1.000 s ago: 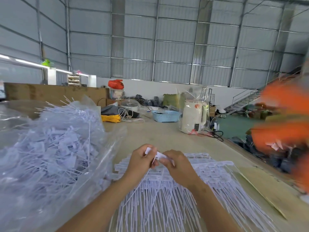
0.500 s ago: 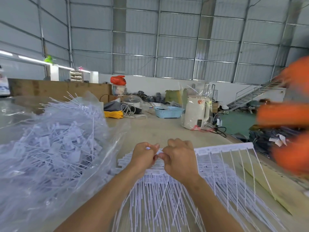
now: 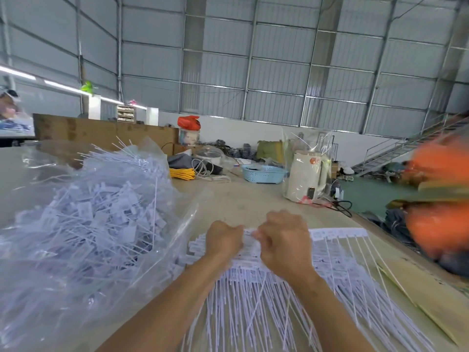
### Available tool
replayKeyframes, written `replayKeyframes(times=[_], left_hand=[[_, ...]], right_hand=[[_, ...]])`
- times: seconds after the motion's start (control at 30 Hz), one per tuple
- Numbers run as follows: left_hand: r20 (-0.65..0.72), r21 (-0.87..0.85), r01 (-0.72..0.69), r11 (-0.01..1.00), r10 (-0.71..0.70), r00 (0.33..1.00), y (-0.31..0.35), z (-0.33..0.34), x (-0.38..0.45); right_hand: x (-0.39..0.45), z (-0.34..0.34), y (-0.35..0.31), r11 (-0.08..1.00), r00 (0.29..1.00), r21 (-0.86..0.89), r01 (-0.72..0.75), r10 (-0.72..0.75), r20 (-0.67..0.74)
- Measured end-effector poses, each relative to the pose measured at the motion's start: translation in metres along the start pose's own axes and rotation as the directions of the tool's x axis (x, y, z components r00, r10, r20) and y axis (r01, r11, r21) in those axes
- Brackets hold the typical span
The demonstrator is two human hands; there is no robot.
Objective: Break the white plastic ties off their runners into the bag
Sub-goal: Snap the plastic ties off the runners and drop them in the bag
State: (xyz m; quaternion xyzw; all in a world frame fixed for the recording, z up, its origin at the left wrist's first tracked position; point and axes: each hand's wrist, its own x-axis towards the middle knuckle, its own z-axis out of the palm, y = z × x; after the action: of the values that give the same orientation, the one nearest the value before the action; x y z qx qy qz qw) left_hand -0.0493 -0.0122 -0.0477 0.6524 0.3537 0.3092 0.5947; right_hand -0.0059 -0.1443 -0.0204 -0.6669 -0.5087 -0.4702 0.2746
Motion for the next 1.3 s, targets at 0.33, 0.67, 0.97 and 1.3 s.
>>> replayKeyframes(times=[0.33,0.67,0.97,1.3], left_hand=[[0.281,-0.439,-0.033,0.898,0.173,0.944,0.021,0.015,-0.025],[0.228,-0.377,-0.479,0.793,0.581,0.781,0.017,0.007,-0.038],[0.076,-0.274,-0.560,0.782,0.598,0.798,0.017,0.004,-0.037],[0.227,-0.398,-0.078,0.914,0.181,0.957,0.025,0.006,-0.034]], right_hand=[[0.006,-0.020,0.016,0.969,0.982,0.193,-0.154,0.128,0.141],[0.009,-0.018,0.010,0.924,0.955,0.266,-0.273,0.227,0.194],[0.007,-0.011,0.010,0.993,0.975,-0.016,-0.119,0.120,0.188],[0.007,-0.016,0.010,0.995,0.998,-0.096,-0.007,0.001,-0.058]])
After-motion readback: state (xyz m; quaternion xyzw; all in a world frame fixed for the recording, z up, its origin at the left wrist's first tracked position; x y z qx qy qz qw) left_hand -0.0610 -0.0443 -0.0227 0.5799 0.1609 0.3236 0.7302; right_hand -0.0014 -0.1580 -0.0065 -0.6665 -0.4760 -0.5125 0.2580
